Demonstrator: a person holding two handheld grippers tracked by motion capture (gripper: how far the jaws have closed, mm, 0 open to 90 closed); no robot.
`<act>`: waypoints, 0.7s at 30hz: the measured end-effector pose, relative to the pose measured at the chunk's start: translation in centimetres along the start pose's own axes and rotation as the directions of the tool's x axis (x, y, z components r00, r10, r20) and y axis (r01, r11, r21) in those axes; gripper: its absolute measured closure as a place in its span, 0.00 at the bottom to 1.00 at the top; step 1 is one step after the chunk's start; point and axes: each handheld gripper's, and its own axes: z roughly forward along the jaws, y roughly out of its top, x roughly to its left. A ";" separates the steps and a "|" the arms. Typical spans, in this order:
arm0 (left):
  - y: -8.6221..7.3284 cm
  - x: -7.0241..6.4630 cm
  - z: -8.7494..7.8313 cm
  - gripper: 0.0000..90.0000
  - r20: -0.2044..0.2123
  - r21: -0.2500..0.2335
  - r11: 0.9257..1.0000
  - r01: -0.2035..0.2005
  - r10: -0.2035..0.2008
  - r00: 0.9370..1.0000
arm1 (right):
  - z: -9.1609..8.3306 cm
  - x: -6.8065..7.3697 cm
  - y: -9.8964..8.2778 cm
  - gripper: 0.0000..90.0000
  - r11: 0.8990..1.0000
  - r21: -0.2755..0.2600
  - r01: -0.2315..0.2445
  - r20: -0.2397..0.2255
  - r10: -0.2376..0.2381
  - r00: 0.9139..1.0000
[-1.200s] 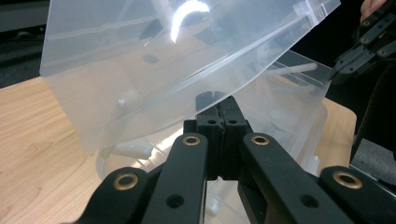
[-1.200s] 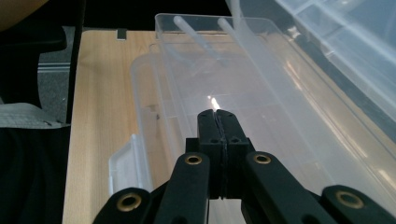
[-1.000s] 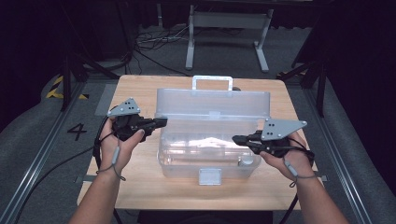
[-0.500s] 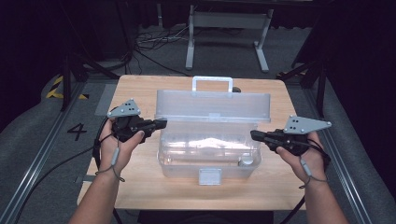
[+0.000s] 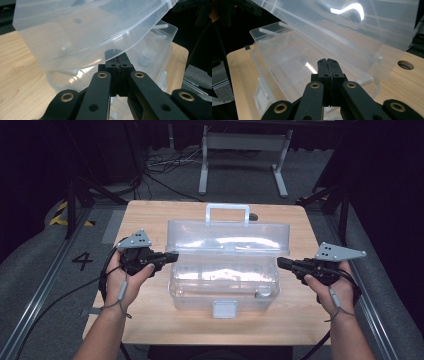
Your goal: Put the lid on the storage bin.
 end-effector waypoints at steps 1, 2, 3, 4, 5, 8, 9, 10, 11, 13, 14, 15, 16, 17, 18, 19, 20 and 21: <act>0.0 0.0 0.0 1.00 0.003 0.007 1.000 0.000 0.000 1.000 | -0.1 -0.1 0.0 1.00 1.000 -0.002 -0.007 0.003 0.007 1.000; -0.1 -0.1 0.0 1.00 0.003 0.014 1.000 0.001 -0.001 1.000 | -0.2 -0.1 0.0 1.00 1.000 -0.004 -0.013 0.006 0.013 1.000; -0.1 -0.1 0.0 1.00 0.004 0.018 1.000 -0.005 0.005 1.000 | -0.2 -0.2 0.0 1.00 1.000 -0.005 -0.021 0.008 0.021 1.000; -0.1 -0.2 0.1 1.00 0.004 0.020 1.000 -0.004 0.003 1.000 | -0.3 -0.3 -0.1 1.00 1.000 -0.004 -0.029 0.008 0.029 1.000; -0.1 -0.2 0.0 1.00 0.002 0.025 1.000 -0.009 0.009 1.000 | -0.3 -0.3 -0.1 1.00 0.999 -0.007 -0.031 0.005 0.031 1.000; -0.2 -0.2 0.0 1.00 0.008 0.036 0.999 -0.003 0.003 1.000 | -0.3 -0.2 -0.2 1.00 0.999 0.000 -0.036 0.000 0.036 0.999; -0.2 -0.2 0.0 1.00 0.007 0.036 0.999 -0.005 0.005 1.000 | -0.3 -0.2 -0.2 1.00 0.999 0.002 -0.035 -0.001 0.035 0.999; -0.2 -0.2 0.0 1.00 0.007 0.037 0.999 -0.005 0.005 1.000 | -0.4 -0.2 -0.2 1.00 0.999 0.003 -0.035 -0.002 0.035 0.999; -0.2 -0.2 0.0 1.00 0.005 0.038 0.999 -0.005 0.005 1.000 | -0.4 -0.2 -0.2 1.00 0.999 0.003 -0.036 -0.002 0.036 0.999; -0.3 -0.2 0.0 1.00 0.003 0.040 0.999 -0.003 0.003 1.000 | -0.4 -0.2 -0.2 1.00 0.999 0.005 -0.036 -0.004 0.036 0.999; -0.3 -0.3 0.0 1.00 0.005 0.044 0.999 0.002 -0.002 1.000 | -0.4 -0.2 -0.2 1.00 0.999 0.006 -0.036 -0.004 0.036 0.999; -0.4 -0.3 -0.1 1.00 0.006 0.048 0.999 0.002 -0.002 1.000 | -0.4 -0.2 -0.3 1.00 0.999 0.008 -0.037 -0.003 0.037 0.999; -0.4 -0.3 -0.1 1.00 0.003 0.054 0.999 -0.005 0.005 1.000 | -0.5 -0.2 -0.3 1.00 0.999 0.011 -0.040 -0.006 0.040 0.999; -0.4 -0.3 -0.2 1.00 0.001 0.060 0.998 -0.007 0.007 1.000 | -0.5 -0.2 -0.3 1.00 0.999 0.015 -0.043 -0.007 0.044 0.999; -0.5 -0.3 -0.3 1.00 0.000 0.063 0.998 -0.005 0.005 1.000 | -0.5 -0.2 -0.3 1.00 0.999 0.020 -0.047 -0.010 0.047 0.999; -0.5 -0.3 -0.3 1.00 0.000 0.065 0.998 -0.004 0.004 1.000 | -0.5 -0.2 -0.4 1.00 0.998 0.024 -0.052 -0.015 0.052 0.999; -0.6 -0.4 -0.4 1.00 0.000 0.070 0.998 0.000 0.000 1.000 | -0.5 -0.2 -0.4 1.00 0.998 0.028 -0.054 -0.019 0.055 0.998; -0.7 -0.3 -0.4 1.00 -0.002 0.072 0.997 -0.003 0.003 1.000 | -0.6 -0.2 -0.4 1.00 0.998 0.033 -0.058 -0.018 0.058 0.998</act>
